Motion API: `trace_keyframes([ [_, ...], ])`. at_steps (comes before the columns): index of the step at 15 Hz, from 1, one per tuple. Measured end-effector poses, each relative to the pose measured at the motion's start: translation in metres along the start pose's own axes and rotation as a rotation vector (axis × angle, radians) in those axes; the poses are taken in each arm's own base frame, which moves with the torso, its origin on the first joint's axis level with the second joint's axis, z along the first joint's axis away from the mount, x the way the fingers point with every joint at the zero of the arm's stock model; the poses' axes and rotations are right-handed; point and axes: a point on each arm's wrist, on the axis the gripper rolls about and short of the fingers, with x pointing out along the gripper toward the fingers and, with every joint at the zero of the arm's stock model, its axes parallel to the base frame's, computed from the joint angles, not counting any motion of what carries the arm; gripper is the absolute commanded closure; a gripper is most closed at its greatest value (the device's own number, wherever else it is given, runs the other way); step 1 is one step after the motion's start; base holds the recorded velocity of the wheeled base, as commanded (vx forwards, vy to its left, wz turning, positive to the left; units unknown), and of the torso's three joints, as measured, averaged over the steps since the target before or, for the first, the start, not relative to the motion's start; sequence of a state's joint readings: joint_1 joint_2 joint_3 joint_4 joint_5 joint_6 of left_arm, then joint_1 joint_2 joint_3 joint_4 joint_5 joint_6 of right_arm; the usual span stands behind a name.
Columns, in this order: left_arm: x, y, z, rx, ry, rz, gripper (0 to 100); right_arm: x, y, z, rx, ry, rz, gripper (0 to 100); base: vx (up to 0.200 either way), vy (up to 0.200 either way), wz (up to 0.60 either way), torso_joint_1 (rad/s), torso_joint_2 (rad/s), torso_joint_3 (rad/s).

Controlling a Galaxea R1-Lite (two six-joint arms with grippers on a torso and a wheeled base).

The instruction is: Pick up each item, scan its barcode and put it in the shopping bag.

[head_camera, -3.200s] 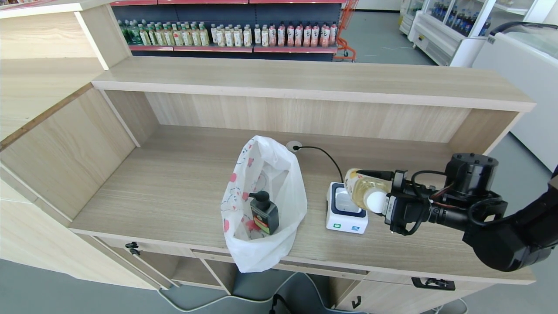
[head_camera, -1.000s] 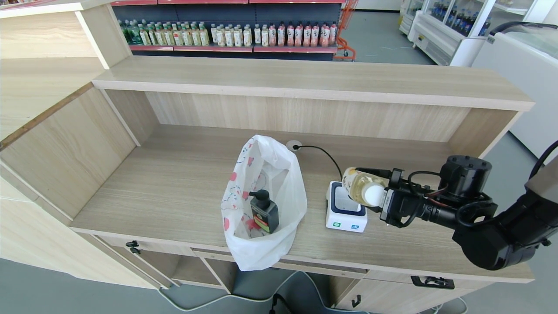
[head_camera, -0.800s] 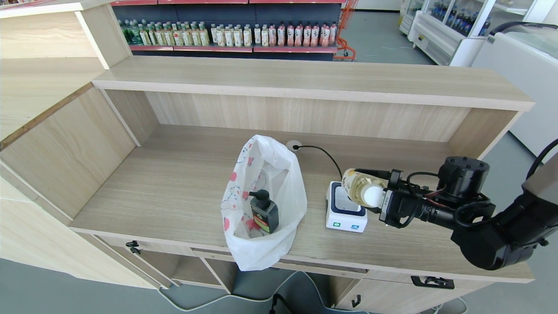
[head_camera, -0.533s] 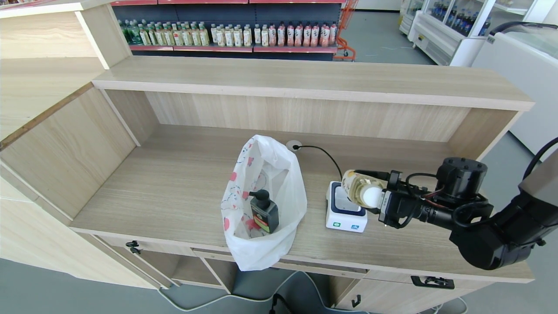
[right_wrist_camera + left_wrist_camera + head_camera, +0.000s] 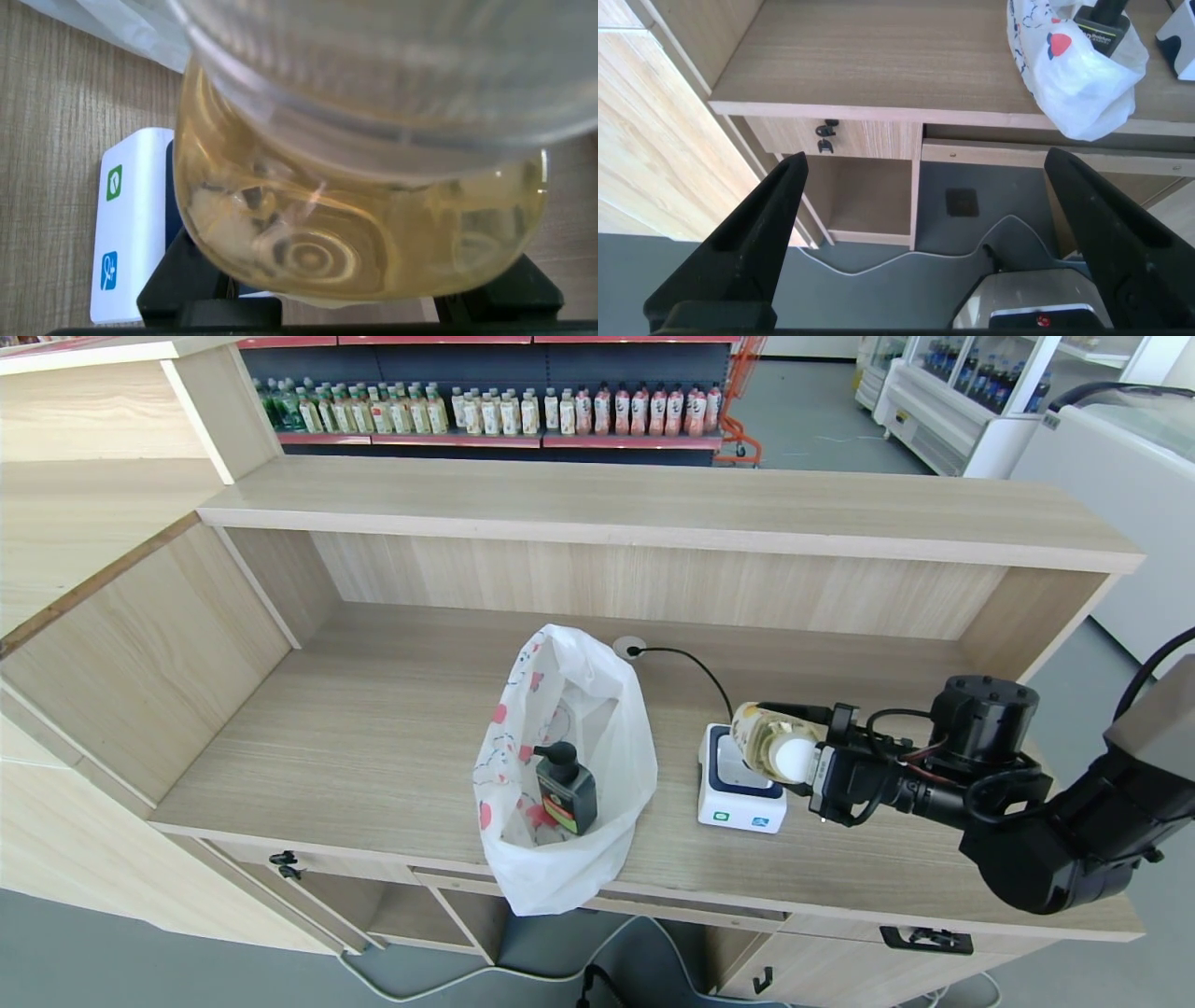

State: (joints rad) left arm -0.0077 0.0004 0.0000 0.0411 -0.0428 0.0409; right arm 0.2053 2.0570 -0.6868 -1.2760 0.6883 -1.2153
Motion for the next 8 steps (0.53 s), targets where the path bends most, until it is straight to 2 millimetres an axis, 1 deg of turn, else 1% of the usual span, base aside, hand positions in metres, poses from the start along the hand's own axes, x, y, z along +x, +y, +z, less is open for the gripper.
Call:
trace_keyframes([
  [8,0.0,0.0,0.0,0.001,0.0,0.0,0,0.0005,-0.0008,-0.0004,0.016,0.009,-0.006,100,0.0,0.0,0.0,0.0,0.0,0.0],
])
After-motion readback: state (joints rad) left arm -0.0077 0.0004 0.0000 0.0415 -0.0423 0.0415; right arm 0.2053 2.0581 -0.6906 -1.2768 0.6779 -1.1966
